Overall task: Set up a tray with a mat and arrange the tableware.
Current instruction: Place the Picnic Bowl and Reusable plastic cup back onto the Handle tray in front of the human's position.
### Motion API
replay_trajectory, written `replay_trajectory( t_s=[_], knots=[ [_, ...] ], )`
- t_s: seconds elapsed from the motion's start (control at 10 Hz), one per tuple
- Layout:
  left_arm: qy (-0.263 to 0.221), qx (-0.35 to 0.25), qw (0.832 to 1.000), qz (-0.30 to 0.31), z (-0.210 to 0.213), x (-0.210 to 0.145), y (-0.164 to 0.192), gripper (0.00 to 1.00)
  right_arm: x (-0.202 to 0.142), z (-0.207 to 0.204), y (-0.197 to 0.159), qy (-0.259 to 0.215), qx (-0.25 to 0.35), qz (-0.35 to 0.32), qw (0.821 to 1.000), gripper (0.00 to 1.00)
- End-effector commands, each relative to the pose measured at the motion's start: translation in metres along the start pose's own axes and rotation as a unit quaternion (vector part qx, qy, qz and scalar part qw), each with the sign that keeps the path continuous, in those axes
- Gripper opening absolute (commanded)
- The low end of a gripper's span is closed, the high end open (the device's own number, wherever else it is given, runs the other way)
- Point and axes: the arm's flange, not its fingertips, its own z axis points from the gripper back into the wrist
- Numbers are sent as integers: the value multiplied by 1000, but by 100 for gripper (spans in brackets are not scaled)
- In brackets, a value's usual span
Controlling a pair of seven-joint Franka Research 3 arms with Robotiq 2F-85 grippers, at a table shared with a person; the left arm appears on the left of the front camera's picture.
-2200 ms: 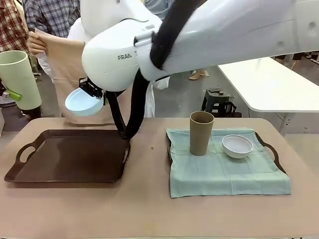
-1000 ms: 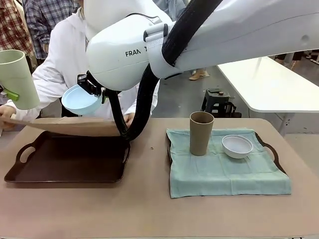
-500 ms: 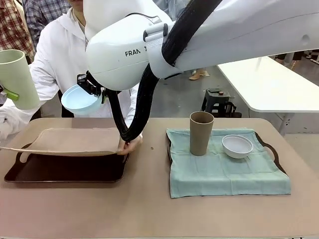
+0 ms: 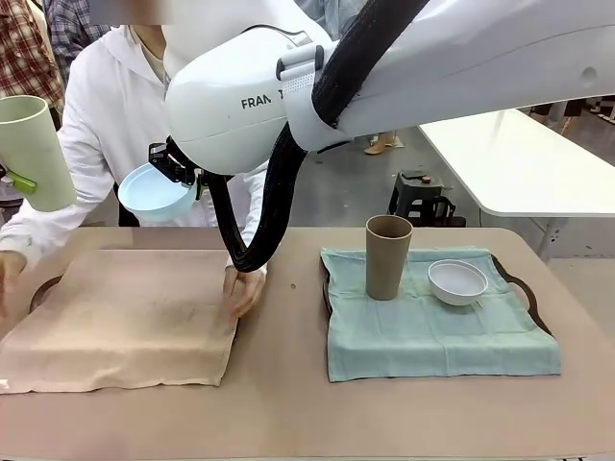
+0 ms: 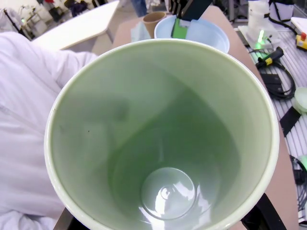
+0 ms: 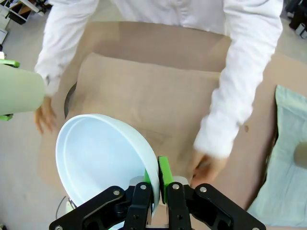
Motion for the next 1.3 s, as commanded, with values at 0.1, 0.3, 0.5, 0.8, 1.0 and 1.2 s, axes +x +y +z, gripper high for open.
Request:
replay_trajectory(
  t_s=[0.1, 0.3, 0.5, 0.8, 1.0, 1.2],
  knots=[
    [3, 1, 1000, -3, 1, 2, 2, 0, 0, 1, 1, -5, -10, 0, 1000, 0],
    [3, 1, 1000, -3, 1, 2, 2, 0, 0, 1, 1, -5, -10, 0, 1000, 0],
    [3, 1, 1000, -3, 1, 2, 2, 0, 0, 1, 1, -5, -10, 0, 1000, 0],
    [3, 1, 1000, -3, 1, 2, 2, 0, 0, 1, 1, -5, -10, 0, 1000, 0],
    [3, 1, 1000, -3, 1, 2, 2, 0, 0, 1, 1, -5, -10, 0, 1000, 0],
    [3, 1, 1000, -3, 1, 2, 2, 0, 0, 1, 1, -5, -10, 0, 1000, 0]
  ],
)
